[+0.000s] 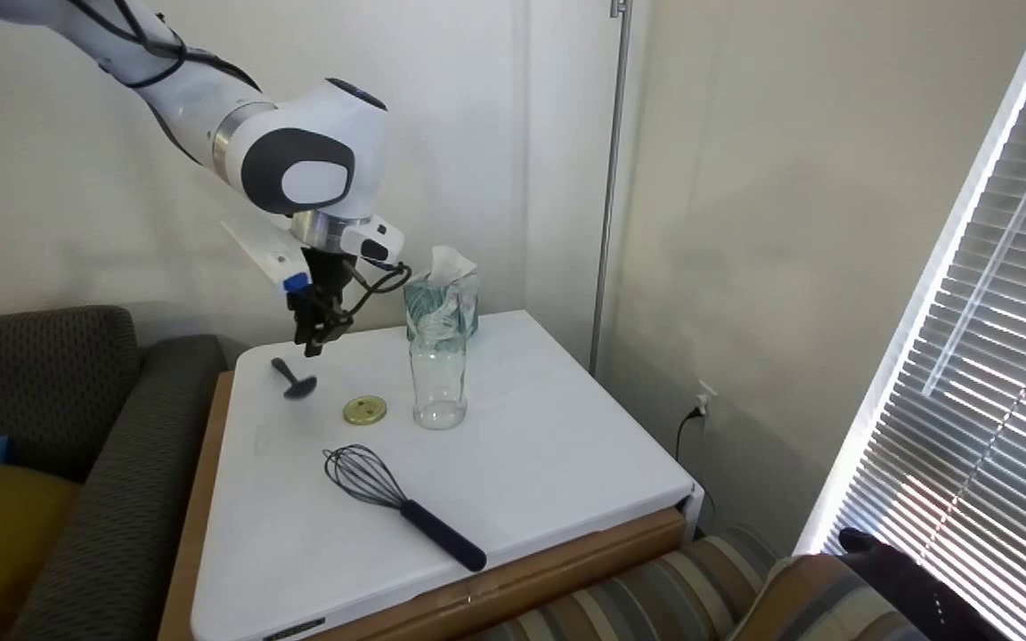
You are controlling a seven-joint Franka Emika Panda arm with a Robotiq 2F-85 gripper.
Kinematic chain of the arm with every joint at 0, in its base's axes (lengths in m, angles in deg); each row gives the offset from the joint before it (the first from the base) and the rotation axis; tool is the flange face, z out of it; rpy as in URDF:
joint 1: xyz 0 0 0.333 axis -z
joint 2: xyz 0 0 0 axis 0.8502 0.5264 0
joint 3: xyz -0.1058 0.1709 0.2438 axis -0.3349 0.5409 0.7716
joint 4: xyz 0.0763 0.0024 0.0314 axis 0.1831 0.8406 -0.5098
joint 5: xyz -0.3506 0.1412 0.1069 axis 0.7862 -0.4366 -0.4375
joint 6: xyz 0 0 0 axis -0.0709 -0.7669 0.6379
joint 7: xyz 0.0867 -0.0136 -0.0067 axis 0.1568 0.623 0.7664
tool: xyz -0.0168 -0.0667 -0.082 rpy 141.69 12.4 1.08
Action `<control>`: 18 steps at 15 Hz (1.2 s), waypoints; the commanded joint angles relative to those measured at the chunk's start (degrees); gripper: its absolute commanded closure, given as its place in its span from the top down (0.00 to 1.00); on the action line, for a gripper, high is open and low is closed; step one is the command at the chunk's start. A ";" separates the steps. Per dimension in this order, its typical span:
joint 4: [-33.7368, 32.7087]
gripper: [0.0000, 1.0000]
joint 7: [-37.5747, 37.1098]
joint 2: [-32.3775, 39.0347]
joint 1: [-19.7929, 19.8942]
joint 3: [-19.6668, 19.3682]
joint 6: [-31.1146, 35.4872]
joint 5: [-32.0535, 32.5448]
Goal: Remove the spatula from the bottle and put it on the table
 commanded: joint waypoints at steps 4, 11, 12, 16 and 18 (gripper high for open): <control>1.99 0.29 2.55 -0.62 1.42 1.09 1.54 -0.66; 1.02 0.73 5.87 -4.05 0.96 -0.67 -2.01 4.75; 0.67 0.81 7.58 -5.30 0.99 -0.89 -3.78 6.91; -0.80 1.00 16.42 -11.17 2.15 -0.12 -11.43 11.87; -1.96 1.00 21.53 -13.71 2.52 0.28 -16.68 12.99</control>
